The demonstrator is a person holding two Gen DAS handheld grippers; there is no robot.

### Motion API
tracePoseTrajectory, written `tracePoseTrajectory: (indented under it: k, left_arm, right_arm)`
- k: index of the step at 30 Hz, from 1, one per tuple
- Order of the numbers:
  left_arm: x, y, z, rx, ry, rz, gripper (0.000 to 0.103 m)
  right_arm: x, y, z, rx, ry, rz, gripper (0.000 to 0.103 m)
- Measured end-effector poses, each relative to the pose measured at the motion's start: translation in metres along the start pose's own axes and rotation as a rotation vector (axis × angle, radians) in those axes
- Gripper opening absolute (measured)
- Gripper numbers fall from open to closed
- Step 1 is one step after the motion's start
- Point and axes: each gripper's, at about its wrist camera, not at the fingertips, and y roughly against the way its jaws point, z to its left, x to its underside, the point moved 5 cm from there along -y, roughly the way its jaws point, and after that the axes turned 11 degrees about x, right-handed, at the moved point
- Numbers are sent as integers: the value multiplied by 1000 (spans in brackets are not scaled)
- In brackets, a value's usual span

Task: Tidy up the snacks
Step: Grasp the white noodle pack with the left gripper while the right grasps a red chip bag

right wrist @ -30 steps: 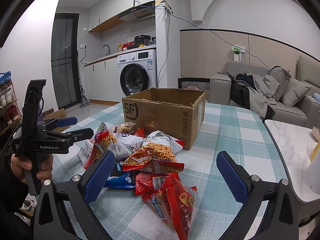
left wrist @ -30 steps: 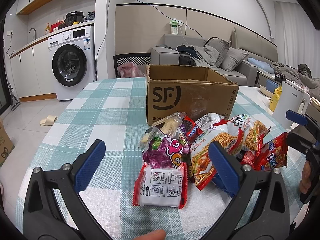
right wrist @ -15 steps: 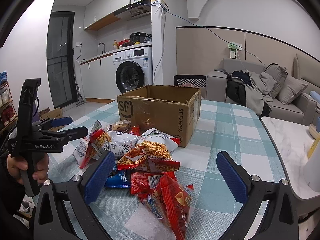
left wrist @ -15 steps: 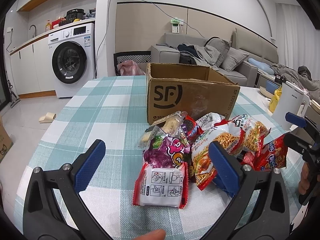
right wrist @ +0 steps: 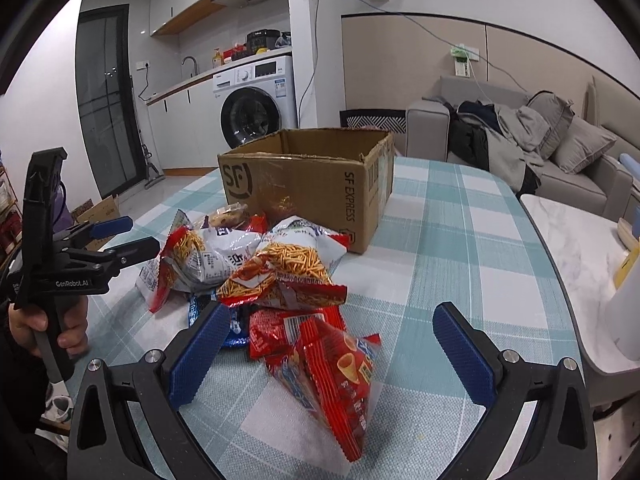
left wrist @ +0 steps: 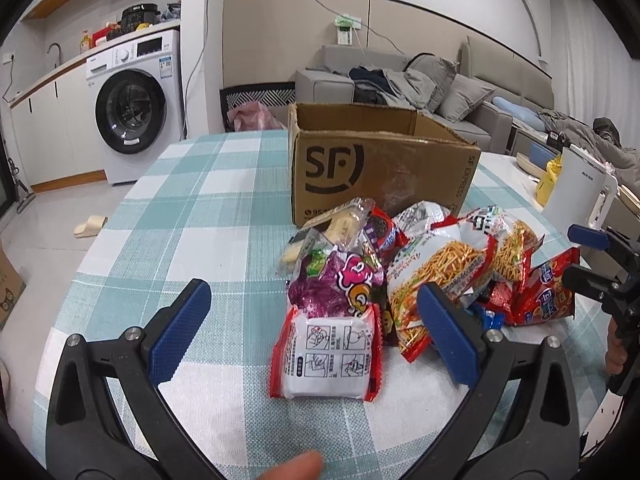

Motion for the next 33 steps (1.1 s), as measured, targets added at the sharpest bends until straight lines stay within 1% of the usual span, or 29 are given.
tracePoseTrajectory:
  k: [6,9,11,13,17,20,22,23,24,25,26,27,28,29,32,33]
  left_arm:
    - [10,-8,7,-15,-8,99,103]
    - [18,-14,11,-1,12,155,103]
    - [22,-18,14,4,22,177,102]
    - [25,-20,14,13,26,190,98]
    - [28,-25,11,35,14,214,93]
    - [30,-30,10,40,9,235,83]
    - [32,-32,9,66,14,244,70]
    - [32,-32,8,81,17,248,65]
    - [33,-32,7,101,22,251,54]
    - [34,-31,5,118,26,256,52]
    - [34,-29,4,120,25,251,50]
    - [34,-29,5,122,24,244,49]
    - [33,-28,6,128,28,240,48]
    - [33,-25,6,134,35,235,48]
    - [31,-18,10,150,58,214,48]
    - [29,-15,11,150,62,204,48]
  right_arm:
    - [11,-5,-4,-21,-3,85,103]
    - [18,-8,-4,-18,11,115,103]
    - [22,-12,-4,-19,9,142,103]
    - [24,-16,-5,-25,6,159,102]
    - [28,-24,-4,-35,8,191,102]
    - [28,-29,-1,-38,23,205,100]
    - [28,-31,1,-46,26,210,92]
    - [28,-33,1,-51,24,216,89]
    - [28,-34,1,-54,23,218,85]
    - [29,-35,2,-60,25,222,82]
    - [29,-35,3,-67,24,220,81]
    - [29,-34,4,-73,25,219,77]
    - [29,-35,4,-77,27,219,72]
    - [29,-34,4,-82,26,215,70]
    - [29,-34,2,-99,-3,217,59]
    - [29,-34,1,-102,-10,215,53]
